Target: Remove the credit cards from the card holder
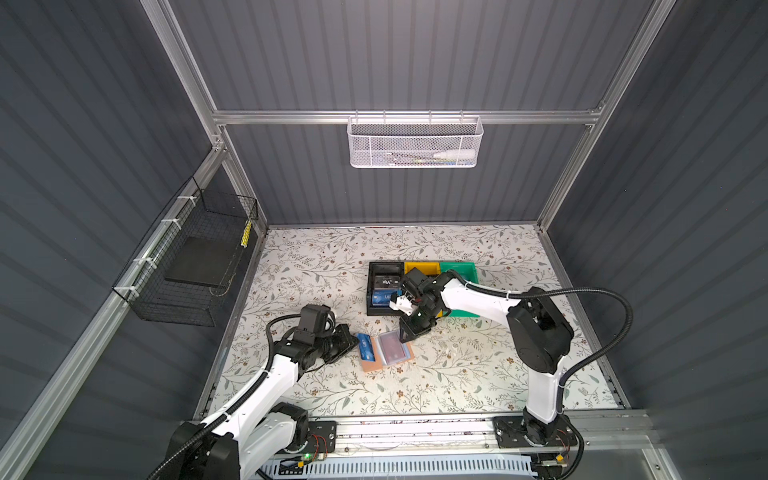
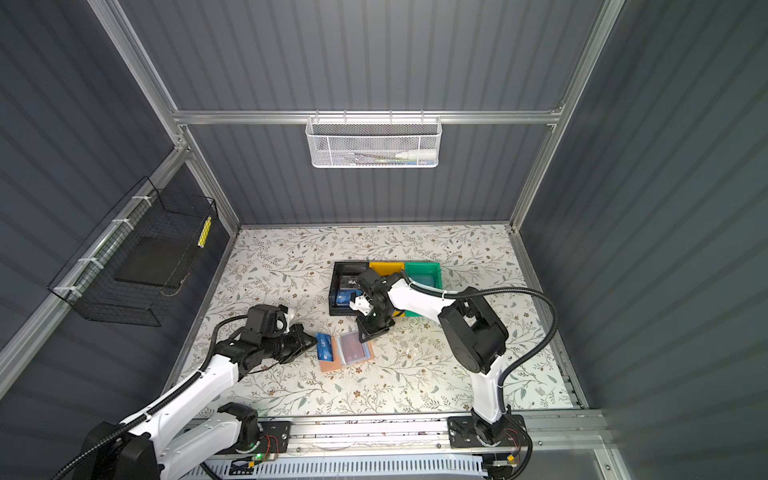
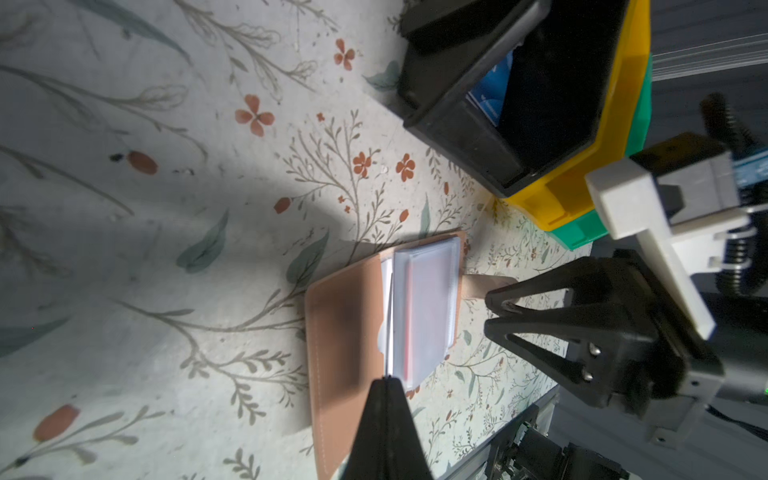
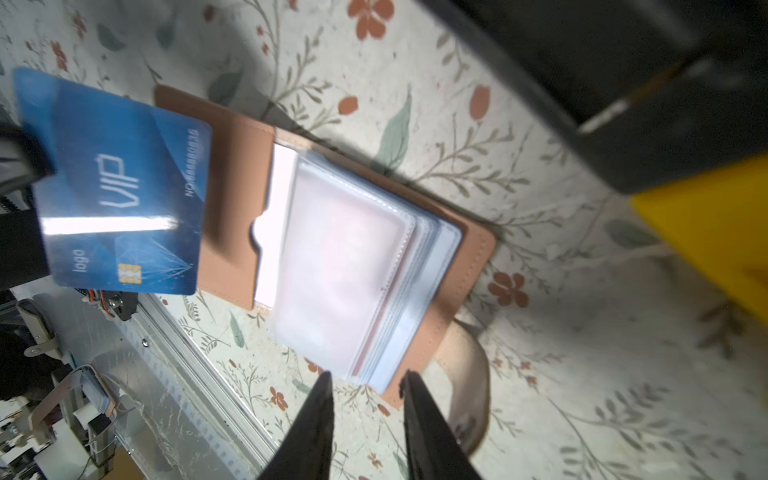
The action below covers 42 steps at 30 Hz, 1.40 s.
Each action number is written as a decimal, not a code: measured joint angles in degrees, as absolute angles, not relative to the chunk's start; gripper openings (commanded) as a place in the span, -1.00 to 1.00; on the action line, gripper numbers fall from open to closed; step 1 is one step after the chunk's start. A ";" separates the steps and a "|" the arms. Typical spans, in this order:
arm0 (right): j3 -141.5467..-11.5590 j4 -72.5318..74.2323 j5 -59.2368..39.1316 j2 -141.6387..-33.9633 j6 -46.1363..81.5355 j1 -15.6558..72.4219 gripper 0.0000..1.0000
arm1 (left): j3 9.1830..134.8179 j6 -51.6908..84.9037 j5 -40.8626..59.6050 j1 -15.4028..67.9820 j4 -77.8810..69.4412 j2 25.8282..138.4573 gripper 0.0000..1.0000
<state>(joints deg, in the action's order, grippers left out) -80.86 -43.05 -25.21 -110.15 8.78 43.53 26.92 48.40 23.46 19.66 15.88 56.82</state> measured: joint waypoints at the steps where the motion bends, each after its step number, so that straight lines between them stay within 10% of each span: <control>1: -81.69 -43.48 -25.28 -109.45 8.49 43.51 -0.15 | 26.92 48.51 24.08 19.66 15.22 56.82 -1.00; 34: -84.29 -42.65 -55.29 -109.49 5.34 36.27 -0.02 | 24.62 57.08 41.04 19.66 -16.38 59.48 -1.00; 42: -83.18 -39.92 -58.37 -109.93 7.07 36.32 -0.27 | 24.62 57.28 41.19 19.66 -16.82 59.48 -1.00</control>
